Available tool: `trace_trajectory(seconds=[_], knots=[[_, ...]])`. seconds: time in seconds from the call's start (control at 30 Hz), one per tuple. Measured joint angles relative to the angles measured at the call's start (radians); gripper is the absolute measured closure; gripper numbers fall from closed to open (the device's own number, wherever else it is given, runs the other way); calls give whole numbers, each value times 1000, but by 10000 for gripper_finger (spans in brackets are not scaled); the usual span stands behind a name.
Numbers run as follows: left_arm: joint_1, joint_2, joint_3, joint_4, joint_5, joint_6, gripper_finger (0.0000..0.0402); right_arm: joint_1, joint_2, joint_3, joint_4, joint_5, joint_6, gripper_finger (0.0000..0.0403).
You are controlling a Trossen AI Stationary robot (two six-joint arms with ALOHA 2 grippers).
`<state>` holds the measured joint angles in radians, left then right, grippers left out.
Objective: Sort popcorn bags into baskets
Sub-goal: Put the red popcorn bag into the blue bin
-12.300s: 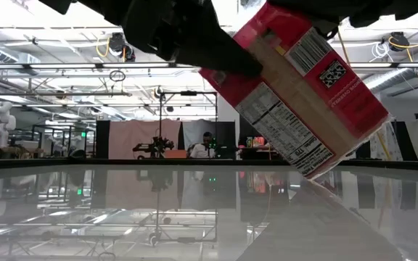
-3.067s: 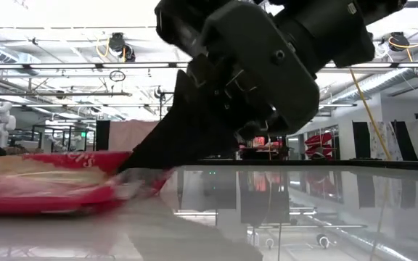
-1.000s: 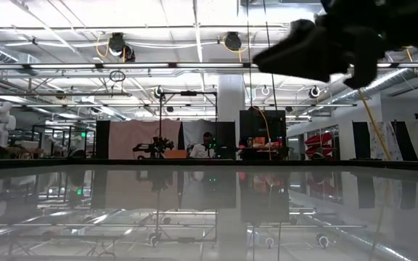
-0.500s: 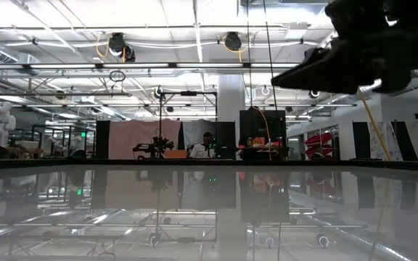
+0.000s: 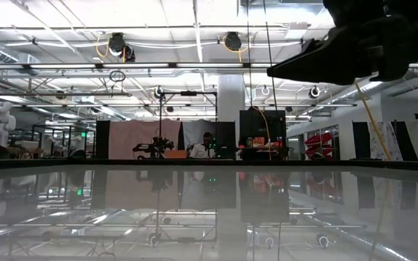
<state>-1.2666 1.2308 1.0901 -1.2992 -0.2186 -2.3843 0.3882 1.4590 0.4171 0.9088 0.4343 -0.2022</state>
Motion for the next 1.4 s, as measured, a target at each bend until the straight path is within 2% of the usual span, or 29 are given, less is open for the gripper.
trace_trajectory(seconds=[0.07,0.2,0.33,0.5,0.6,0.9,1.1,1.27,1.4], knots=[[-25,3,0,-20,20,-25,366,0,0,0,8,-40,16,232],[-39,9,0,-13,21,-34,366,1,34,49,52,-46,93,232],[-35,11,0,-11,20,-4,366,14,105,165,28,-54,53,232],[-35,11,0,-7,20,2,358,20,196,276,15,-127,10,232],[-34,11,0,-4,27,0,331,20,231,308,12,-152,7,232],[-31,-3,0,-27,42,0,210,19,247,312,0,-152,13,232],[-18,-53,2,-94,77,-10,166,19,247,312,-8,-153,11,232],[-8,-76,2,-164,236,-20,173,19,247,312,-9,-153,15,232],[-8,-107,2,-165,245,-20,207,19,247,312,-9,-153,13,232]])
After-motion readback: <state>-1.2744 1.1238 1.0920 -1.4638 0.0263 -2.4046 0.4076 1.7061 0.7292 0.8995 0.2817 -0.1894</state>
